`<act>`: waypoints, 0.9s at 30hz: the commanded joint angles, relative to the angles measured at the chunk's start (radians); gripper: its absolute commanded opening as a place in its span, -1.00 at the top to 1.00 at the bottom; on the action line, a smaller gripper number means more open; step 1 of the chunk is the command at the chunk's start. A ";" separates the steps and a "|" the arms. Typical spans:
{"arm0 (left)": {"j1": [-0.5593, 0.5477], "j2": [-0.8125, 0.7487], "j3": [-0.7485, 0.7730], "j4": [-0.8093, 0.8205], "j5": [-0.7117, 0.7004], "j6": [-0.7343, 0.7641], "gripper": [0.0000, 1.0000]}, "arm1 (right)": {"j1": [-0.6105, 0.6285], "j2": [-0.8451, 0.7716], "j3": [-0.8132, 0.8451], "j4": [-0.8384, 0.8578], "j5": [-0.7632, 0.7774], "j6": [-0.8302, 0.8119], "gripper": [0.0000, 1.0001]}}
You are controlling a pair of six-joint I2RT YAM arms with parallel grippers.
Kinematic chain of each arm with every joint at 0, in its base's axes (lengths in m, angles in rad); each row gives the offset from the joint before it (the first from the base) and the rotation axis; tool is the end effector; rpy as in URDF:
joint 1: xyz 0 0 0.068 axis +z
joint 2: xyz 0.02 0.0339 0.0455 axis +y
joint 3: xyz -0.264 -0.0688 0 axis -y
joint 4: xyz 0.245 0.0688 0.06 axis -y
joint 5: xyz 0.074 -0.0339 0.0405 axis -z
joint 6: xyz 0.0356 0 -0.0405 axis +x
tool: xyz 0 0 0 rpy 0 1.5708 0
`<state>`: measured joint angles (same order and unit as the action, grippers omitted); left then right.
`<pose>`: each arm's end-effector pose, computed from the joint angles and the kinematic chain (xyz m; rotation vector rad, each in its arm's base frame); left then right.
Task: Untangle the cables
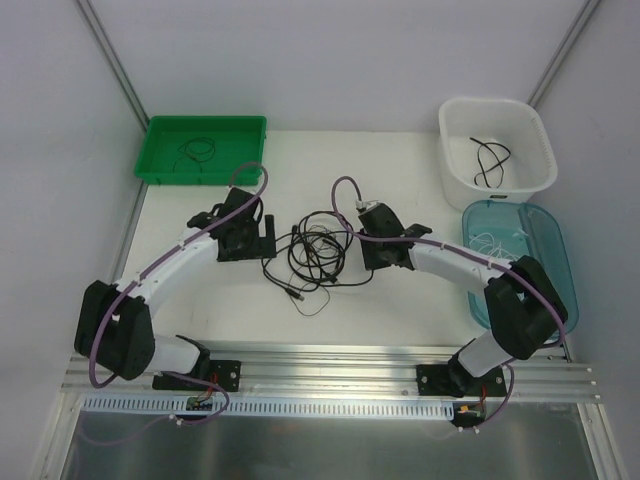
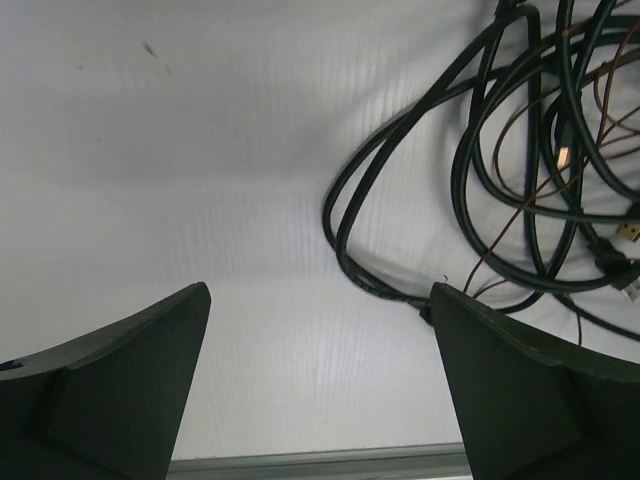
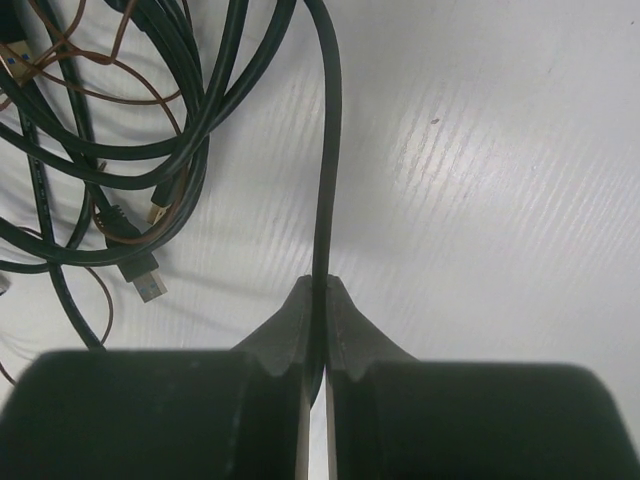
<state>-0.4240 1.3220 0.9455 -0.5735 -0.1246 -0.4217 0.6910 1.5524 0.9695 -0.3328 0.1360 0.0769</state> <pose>0.2465 -0.1064 0.2462 -0.0475 2.5199 -0.1883 0.2491 0.1998 0.2060 -0.6951 2.3821 0.1591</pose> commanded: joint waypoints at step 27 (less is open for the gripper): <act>0.195 -0.104 0.154 -0.049 -0.211 0.024 1.00 | -0.261 -0.345 -0.176 -0.040 -0.015 0.049 0.99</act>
<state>-0.2707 1.3087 1.0428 -0.5846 -0.2134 -0.4458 0.4561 1.2522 0.8040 -0.3000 0.0883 0.1318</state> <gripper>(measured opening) 0.033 0.046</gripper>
